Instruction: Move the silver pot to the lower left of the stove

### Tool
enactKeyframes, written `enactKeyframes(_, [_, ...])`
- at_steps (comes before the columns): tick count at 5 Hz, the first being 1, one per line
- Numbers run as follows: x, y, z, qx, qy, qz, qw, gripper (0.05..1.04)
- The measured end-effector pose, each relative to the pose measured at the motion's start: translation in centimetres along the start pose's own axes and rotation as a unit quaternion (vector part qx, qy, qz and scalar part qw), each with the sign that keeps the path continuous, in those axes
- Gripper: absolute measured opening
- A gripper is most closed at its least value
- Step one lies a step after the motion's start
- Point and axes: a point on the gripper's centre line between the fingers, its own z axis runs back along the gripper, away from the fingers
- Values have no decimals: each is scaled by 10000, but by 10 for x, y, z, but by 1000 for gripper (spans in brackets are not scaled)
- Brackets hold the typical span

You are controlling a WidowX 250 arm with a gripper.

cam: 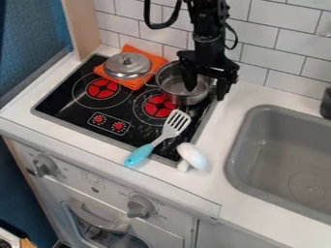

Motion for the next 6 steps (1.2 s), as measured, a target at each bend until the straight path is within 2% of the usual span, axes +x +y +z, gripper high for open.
enactKeyframes(2, [1, 2, -5, 93, 7, 154, 9998, 365])
enactKeyframes(3, [0, 0, -5, 61, 28, 140, 9999, 162])
enactKeyframes(4, [0, -2, -5, -28, 37, 136, 9999, 102])
enactKeyframes(5, [0, 0, -4, 25, 41, 92, 9999, 102])
enactKeyframes(6, [2, 7, 8, 125, -23, 137, 9998, 95])
